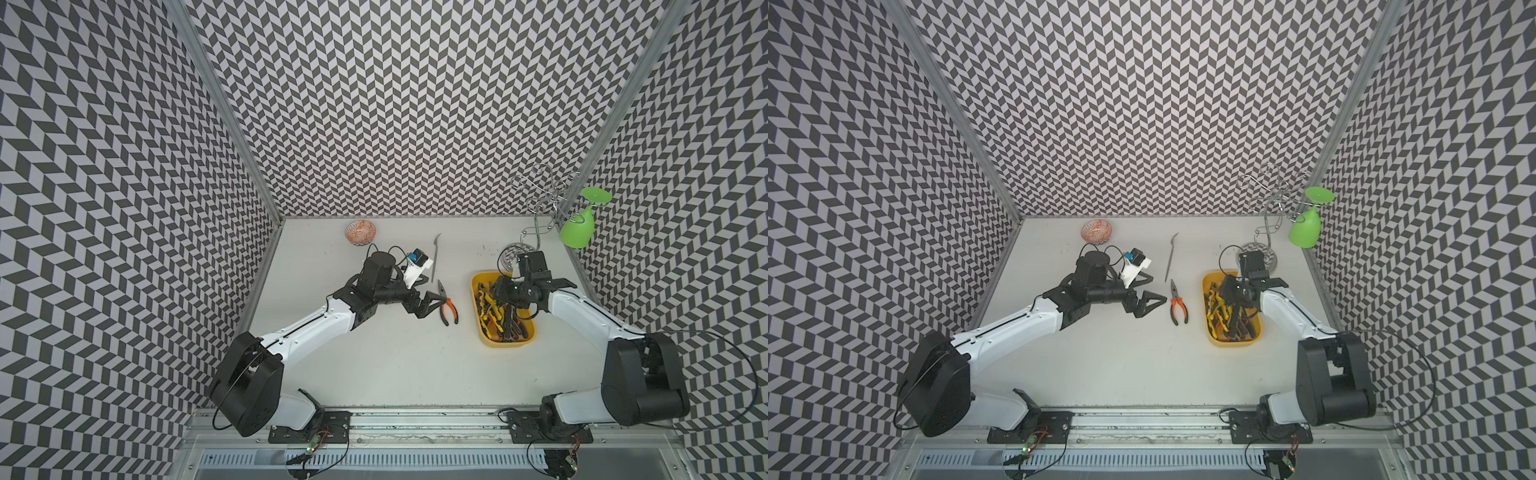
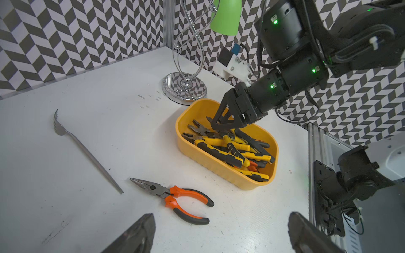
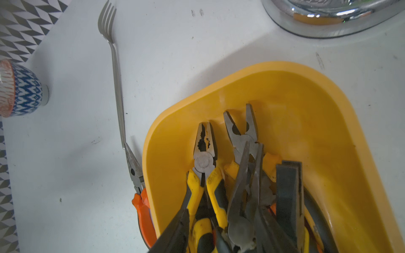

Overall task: Take the pliers out of the storage box
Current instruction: Pick up the pliers from the storage box.

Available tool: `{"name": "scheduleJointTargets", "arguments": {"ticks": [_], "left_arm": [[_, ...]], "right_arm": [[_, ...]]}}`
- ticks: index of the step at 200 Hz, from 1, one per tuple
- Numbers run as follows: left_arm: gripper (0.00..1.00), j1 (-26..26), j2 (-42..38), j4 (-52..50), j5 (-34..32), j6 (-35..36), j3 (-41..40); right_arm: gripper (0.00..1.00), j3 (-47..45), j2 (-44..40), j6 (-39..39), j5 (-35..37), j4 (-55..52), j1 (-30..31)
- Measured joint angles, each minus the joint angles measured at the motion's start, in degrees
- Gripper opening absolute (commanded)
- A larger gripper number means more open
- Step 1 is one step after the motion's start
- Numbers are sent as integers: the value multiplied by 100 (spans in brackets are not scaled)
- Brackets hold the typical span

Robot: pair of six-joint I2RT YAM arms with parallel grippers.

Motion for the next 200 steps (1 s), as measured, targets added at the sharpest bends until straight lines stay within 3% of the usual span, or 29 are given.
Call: {"name": "scheduleJointTargets", "arguments": {"ticks": [48,110,170,200], "left_arm": [[98,-39,-90,155,160,122,-140],[98,-39,-170,289,221,219,-197],[98,-39,-212,380,208,199,-243],[98,-39,-212,518,155,48,-278]], "right_arm": [[59,328,398,208,385,-179,-11],[51,691,960,190,354,-415,-13],[24,688,1012,109,343,-544,-13],[16,632,879,140,404,-538,-13]]}}
